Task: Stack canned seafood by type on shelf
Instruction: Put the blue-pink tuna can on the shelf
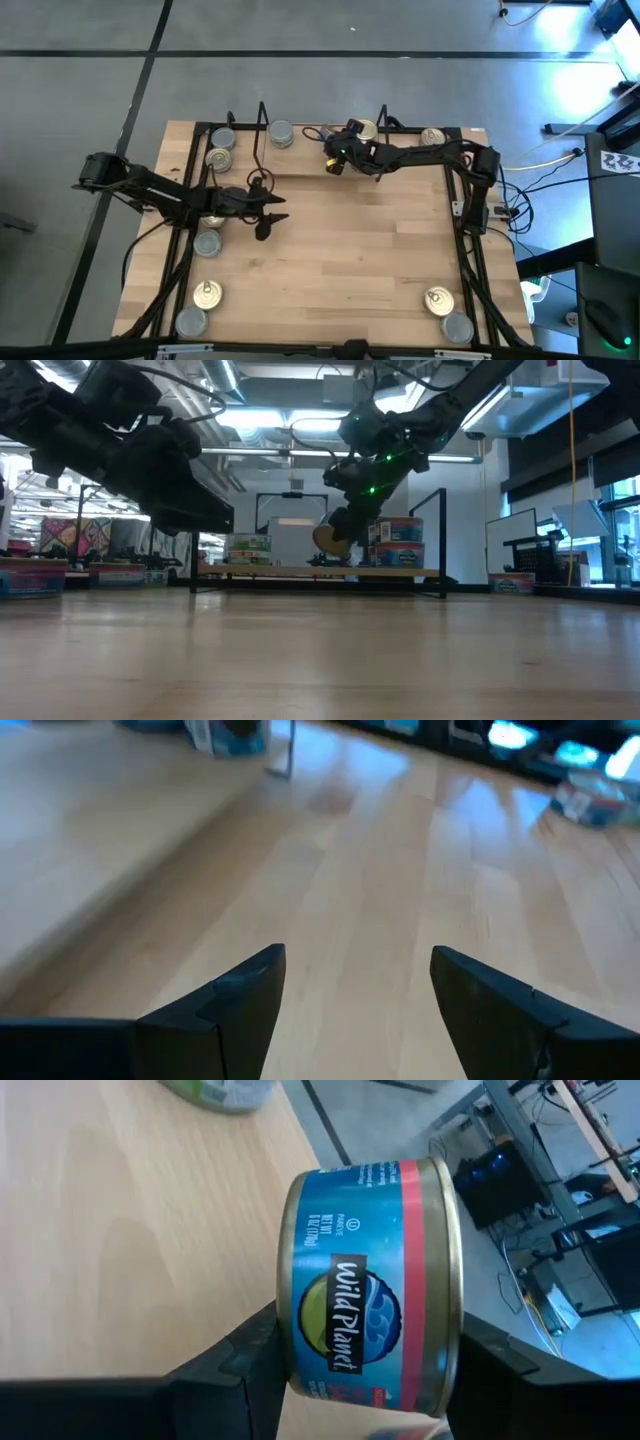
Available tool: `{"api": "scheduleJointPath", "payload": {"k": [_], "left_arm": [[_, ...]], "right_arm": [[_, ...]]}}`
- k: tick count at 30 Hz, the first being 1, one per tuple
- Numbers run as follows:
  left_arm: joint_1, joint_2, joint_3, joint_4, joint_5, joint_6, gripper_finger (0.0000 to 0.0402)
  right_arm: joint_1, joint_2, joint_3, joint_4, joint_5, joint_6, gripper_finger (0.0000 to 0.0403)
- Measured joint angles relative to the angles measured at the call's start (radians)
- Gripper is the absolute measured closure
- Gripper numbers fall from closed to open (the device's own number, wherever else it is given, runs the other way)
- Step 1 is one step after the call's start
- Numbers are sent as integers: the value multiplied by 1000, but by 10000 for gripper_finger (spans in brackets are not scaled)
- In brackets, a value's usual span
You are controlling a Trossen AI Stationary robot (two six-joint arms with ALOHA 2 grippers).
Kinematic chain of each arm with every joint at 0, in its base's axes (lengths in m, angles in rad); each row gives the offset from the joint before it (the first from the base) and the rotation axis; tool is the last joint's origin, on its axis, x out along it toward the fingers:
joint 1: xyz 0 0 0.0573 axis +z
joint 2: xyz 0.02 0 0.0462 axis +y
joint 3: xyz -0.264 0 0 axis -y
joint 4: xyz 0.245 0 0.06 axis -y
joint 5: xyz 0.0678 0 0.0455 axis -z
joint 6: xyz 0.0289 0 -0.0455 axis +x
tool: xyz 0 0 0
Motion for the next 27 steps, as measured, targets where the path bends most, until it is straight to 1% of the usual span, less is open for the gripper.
{"api": "scheduleJointPath", "payload": {"k": [2, 7, 14, 16, 19, 23, 27], "left_arm": [[0, 1, 1, 18, -16, 3, 153], [-1, 1, 1, 21, -19, 3, 153], [-1, 2, 1, 21, -19, 3, 153], [-1, 2, 1, 21, -19, 3, 153], [-1, 2, 1, 21, -19, 3, 153], [-1, 2, 1, 21, -19, 3, 153], [-1, 2, 1, 21, -19, 3, 153]], "right_arm": [[-3, 4, 1, 13, 11, -3, 204], [-15, 5, 1, 1, 36, -7, 204], [7, 7, 5, -9, 101, -62, 204], [21, 10, 35, -62, 156, -85, 204], [50, 9, 120, -155, 254, -115, 204], [83, 26, 204, -263, 270, -109, 204], [111, 72, 250, -295, 262, -63, 204]]}}
